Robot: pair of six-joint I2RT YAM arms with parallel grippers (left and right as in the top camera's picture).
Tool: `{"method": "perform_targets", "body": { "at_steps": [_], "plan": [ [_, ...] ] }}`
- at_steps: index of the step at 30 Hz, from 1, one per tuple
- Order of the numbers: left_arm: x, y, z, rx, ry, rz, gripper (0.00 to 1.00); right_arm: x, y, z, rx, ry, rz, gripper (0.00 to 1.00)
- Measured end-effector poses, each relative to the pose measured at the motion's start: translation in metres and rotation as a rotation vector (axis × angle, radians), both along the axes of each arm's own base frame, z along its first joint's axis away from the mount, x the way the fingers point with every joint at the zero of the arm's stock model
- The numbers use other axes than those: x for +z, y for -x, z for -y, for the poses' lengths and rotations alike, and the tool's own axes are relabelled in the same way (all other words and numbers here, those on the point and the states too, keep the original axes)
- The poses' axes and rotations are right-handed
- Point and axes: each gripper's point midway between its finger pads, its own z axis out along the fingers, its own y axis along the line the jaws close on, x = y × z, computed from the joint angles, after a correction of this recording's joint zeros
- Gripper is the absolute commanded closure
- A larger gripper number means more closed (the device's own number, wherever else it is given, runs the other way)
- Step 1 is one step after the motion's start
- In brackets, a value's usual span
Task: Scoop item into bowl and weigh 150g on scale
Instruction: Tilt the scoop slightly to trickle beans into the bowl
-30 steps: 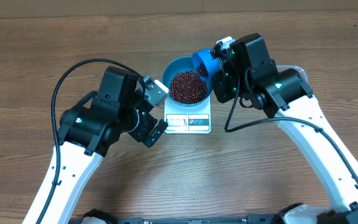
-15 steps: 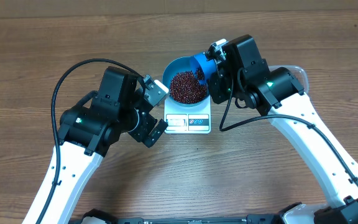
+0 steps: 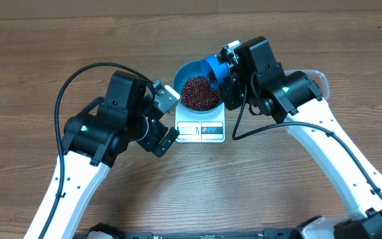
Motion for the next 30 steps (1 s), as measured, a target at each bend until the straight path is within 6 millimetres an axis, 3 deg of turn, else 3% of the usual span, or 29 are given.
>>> {"method": "perform_targets", "body": {
  "at_steps": [11,30],
  "plan": [
    [0.0,0.0,0.0,0.0,0.0,0.0,0.0,0.026,0.0,-0.009,0.002,-0.052,0.016,0.96],
    [0.0,0.0,0.0,0.0,0.0,0.0,0.0,0.026,-0.002,-0.009,-0.055,-0.048,0.004,0.96]
  ]
}}
